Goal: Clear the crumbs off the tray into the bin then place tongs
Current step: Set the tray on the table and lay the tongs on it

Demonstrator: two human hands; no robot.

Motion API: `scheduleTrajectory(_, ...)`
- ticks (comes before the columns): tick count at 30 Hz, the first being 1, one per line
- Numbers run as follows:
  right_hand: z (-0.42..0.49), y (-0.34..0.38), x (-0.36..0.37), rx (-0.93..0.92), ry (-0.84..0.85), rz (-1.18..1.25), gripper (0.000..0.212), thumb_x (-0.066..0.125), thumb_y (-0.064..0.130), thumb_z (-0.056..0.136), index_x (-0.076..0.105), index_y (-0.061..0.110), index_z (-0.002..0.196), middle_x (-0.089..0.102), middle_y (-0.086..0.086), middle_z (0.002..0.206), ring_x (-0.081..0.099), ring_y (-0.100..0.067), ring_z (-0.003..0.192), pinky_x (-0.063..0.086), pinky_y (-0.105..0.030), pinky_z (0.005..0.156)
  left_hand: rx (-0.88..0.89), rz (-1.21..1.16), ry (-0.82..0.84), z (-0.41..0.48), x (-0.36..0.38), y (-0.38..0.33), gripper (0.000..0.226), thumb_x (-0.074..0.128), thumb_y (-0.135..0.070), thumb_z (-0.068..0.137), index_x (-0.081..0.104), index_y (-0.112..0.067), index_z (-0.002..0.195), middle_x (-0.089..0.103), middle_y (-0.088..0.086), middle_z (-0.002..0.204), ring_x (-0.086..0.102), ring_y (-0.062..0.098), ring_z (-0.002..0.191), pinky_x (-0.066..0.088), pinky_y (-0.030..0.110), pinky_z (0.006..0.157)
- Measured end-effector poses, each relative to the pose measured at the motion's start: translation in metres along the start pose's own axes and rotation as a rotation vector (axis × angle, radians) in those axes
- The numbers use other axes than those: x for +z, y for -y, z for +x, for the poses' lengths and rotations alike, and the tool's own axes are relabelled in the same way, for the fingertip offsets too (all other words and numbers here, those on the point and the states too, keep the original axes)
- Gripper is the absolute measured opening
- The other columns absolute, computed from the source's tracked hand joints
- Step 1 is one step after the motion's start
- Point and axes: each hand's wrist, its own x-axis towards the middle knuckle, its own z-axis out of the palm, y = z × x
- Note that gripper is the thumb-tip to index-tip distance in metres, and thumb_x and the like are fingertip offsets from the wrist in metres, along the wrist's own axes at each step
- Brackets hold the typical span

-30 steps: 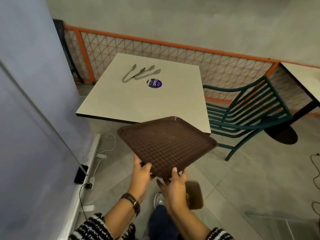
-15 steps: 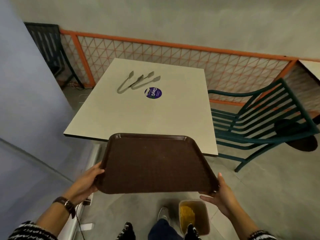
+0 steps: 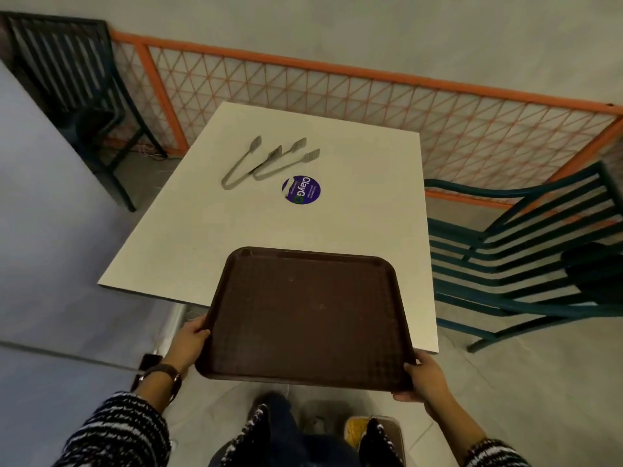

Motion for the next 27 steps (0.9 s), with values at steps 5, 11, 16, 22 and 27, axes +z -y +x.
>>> scheduleTrajectory(5,0.033,0.023,0.012,0.045,-0.043,-0.150,0.037,0.047,0.000,0.094,0.047,0.003,0.131,0.056,-0.011,0.101,0.064,-0.027,0.060,0.055,-0.033,0.043,0.035,0.082,-0.049,0.043,0.007,-0.029,0.047,0.039,0.007,0.088,0.048,-0.009,0.131,0.057,0.017,0.126,0.054,0.028,0.104,0.037,0.025,0.084)
scheduleTrajectory(11,0.071,0.064,0.025,0.082,-0.186,-0.163,0.039,0.052,0.000,0.091,0.042,0.010,0.127,0.057,-0.012,0.101,0.064,-0.028,0.061,0.053,-0.031,0.040,0.150,0.252,-0.014,0.102,0.006,-0.064,0.045,0.047,0.005,0.084,0.057,-0.014,0.123,0.069,0.016,0.086,0.056,0.026,0.074,0.039,0.032,0.060)
scheduleTrajectory(16,0.105,0.093,0.027,0.133,-0.248,-0.097,0.035,0.049,-0.001,0.092,0.041,0.010,0.124,0.056,-0.019,0.114,0.058,-0.030,0.073,0.052,-0.035,0.043,0.234,0.335,0.037,0.145,0.015,-0.093,0.043,0.041,-0.014,0.082,0.060,-0.021,0.119,0.071,0.013,0.101,0.056,0.022,0.077,0.044,0.034,0.064)
scheduleTrajectory(22,0.138,0.117,0.019,0.162,-0.271,-0.090,0.034,0.049,-0.003,0.091,0.042,0.009,0.121,0.060,-0.019,0.109,0.059,-0.033,0.079,0.053,-0.037,0.043,0.227,0.360,0.063,0.176,0.031,-0.122,0.042,0.047,-0.002,0.086,0.057,-0.018,0.123,0.069,0.014,0.105,0.055,0.024,0.079,0.040,0.031,0.063)
scheduleTrajectory(27,0.166,0.137,0.008,0.175,-0.286,-0.121,0.031,0.048,-0.004,0.092,0.042,0.011,0.118,0.058,-0.022,0.117,0.058,-0.032,0.079,0.051,-0.035,0.039,0.259,0.374,0.055,0.196,0.050,-0.146,0.046,0.047,0.001,0.084,0.057,-0.019,0.124,0.070,0.015,0.098,0.054,0.023,0.073,0.036,0.029,0.060)
